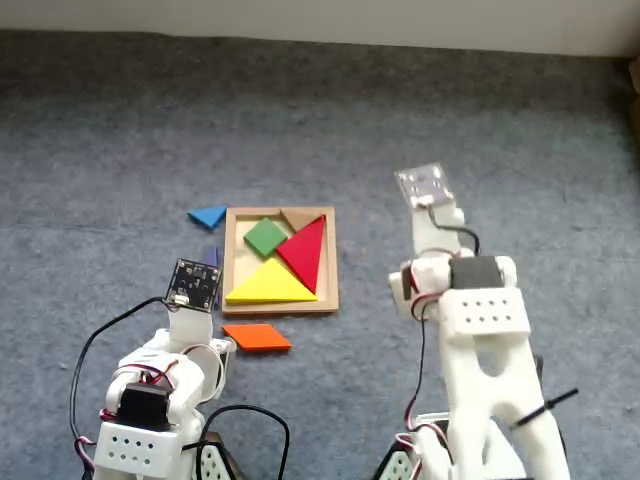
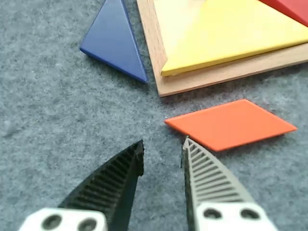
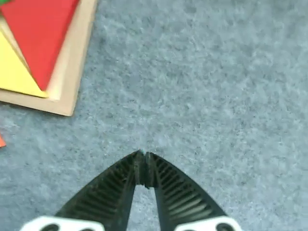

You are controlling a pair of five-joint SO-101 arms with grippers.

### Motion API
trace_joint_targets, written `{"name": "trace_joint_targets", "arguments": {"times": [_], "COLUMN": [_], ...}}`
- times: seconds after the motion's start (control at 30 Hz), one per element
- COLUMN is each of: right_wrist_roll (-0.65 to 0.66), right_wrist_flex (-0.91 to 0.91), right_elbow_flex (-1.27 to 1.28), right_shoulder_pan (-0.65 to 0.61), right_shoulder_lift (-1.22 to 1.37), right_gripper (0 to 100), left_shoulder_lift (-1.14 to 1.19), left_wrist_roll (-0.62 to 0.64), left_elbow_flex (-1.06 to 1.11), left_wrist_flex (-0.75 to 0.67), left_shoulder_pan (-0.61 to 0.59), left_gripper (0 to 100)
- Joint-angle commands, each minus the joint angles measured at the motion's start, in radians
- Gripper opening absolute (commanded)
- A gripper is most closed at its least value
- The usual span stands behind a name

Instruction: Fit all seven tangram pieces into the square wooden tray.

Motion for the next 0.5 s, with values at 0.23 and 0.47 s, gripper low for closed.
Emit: {"name": "trace_joint_targets", "arguments": {"times": [0.23, 0.47], "right_wrist_roll": [-0.055, -0.106], "right_wrist_flex": [-0.302, -0.464], "right_elbow_flex": [0.449, 0.690], "right_shoulder_pan": [0.074, 0.079], "right_shoulder_lift": [-0.211, -0.369], "right_gripper": [0.6, 0.5], "left_shoulder_lift": [-0.036, -0.036], "left_wrist_roll": [0.006, 0.006], "left_elbow_flex": [0.019, 0.019], "left_wrist_flex": [0.003, 0.003], "left_shoulder_pan": [0.016, 0.016], "left_gripper": [15, 15]}}
